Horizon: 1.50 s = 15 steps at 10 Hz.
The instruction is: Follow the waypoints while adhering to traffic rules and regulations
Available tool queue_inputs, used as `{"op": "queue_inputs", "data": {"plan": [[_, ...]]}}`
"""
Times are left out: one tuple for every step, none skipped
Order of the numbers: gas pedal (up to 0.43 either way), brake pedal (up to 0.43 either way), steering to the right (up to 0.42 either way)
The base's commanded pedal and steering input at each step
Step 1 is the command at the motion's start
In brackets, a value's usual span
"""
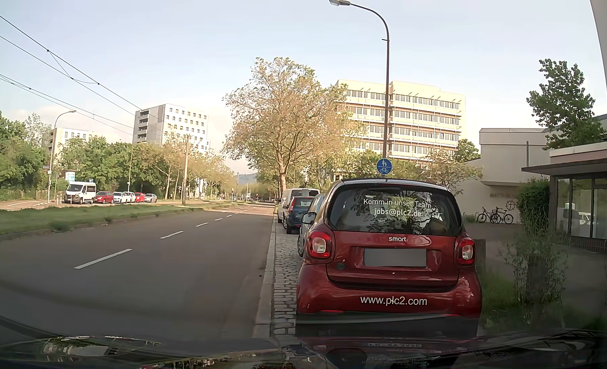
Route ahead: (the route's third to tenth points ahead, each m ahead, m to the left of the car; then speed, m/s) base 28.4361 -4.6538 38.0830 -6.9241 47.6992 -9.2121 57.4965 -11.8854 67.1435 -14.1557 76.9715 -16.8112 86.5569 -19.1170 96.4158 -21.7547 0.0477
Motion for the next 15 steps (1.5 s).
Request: {"op": "queue_inputs", "data": {"plan": [[0.000,0.159,-0.549],[0.000,0.152,-0.586],[0.000,0.152,-0.615],[0.000,0.140,-0.617],[0.000,0.079,-0.634],[0.000,0.012,-0.658],[0.000,0.000,-0.717],[0.000,0.000,-0.763],[0.000,0.000,-0.829],[0.000,0.000,-0.874],[0.000,0.000,-0.906],[0.000,0.000,-0.936],[0.000,0.000,-0.971],[0.000,0.000,-0.973],[0.000,0.000,-0.973]]}}
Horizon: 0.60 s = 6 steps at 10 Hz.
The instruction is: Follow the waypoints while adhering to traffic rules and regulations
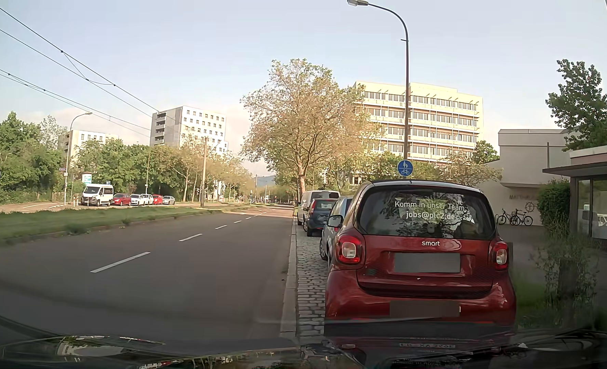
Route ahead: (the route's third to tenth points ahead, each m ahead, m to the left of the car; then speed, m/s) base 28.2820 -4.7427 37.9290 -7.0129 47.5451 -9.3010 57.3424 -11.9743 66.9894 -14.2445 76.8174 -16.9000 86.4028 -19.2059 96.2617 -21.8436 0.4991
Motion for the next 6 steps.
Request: {"op": "queue_inputs", "data": {"plan": [[0.000,0.000,-0.973],[0.000,0.000,-0.973],[0.000,0.000,-0.973],[0.000,0.000,-0.973],[0.000,0.000,-0.973],[0.000,0.000,-0.973]]}}
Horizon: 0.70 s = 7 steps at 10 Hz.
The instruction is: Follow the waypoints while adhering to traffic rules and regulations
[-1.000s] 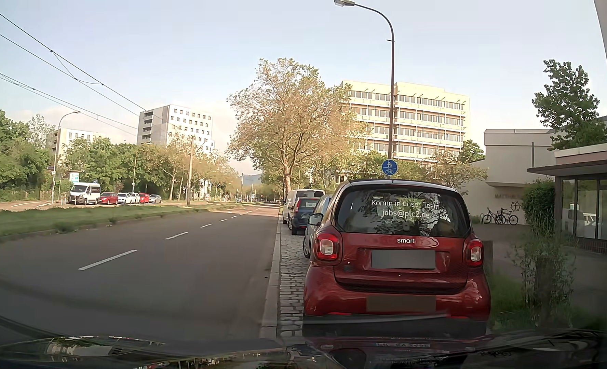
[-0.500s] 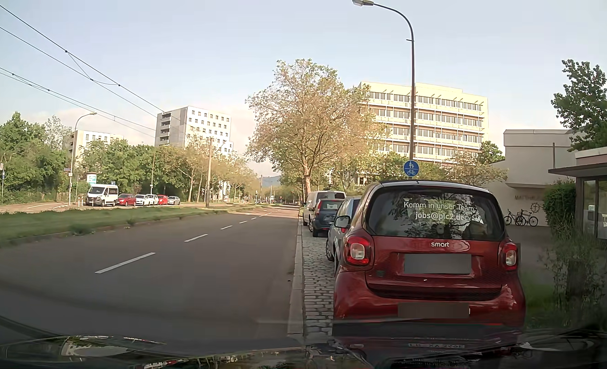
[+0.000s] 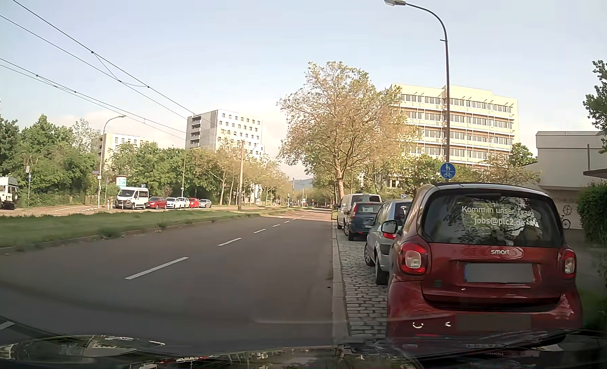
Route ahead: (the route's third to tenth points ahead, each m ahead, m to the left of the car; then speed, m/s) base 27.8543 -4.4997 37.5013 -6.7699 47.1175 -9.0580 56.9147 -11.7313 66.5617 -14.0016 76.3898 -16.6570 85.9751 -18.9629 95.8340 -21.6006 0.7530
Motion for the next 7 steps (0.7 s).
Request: {"op": "queue_inputs", "data": {"plan": [[0.000,0.000,-0.973],[0.000,0.000,-0.973],[0.000,0.000,-0.971],[0.000,0.000,-0.968],[0.000,0.000,-0.963],[0.000,0.000,-0.946],[0.000,0.000,-0.902]]}}
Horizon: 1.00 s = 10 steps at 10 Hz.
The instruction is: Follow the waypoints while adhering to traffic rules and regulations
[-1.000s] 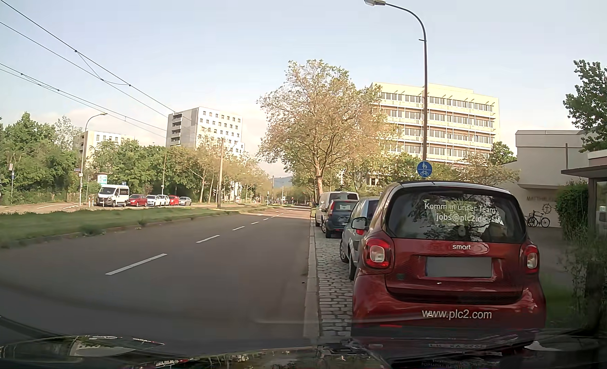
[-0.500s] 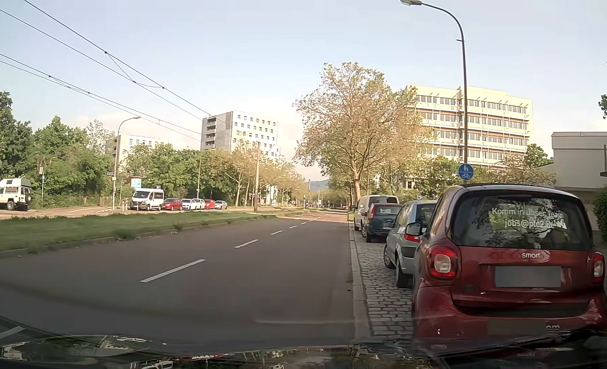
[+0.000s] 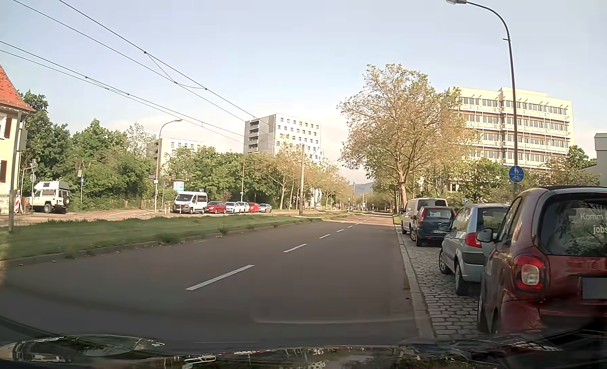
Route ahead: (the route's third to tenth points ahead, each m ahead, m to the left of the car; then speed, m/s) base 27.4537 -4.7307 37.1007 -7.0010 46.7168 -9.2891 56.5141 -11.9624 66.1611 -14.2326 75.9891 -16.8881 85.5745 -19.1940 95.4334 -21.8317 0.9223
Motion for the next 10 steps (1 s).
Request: {"op": "queue_inputs", "data": {"plan": [[0.000,0.000,-0.846],[0.000,0.000,-0.798],[0.008,0.000,-0.748],[0.039,0.000,-0.711],[0.039,0.000,-0.660],[0.039,0.000,-0.610],[0.059,0.000,-0.566],[0.067,0.000,-0.520],[0.067,0.000,-0.468],[0.067,0.000,-0.395]]}}
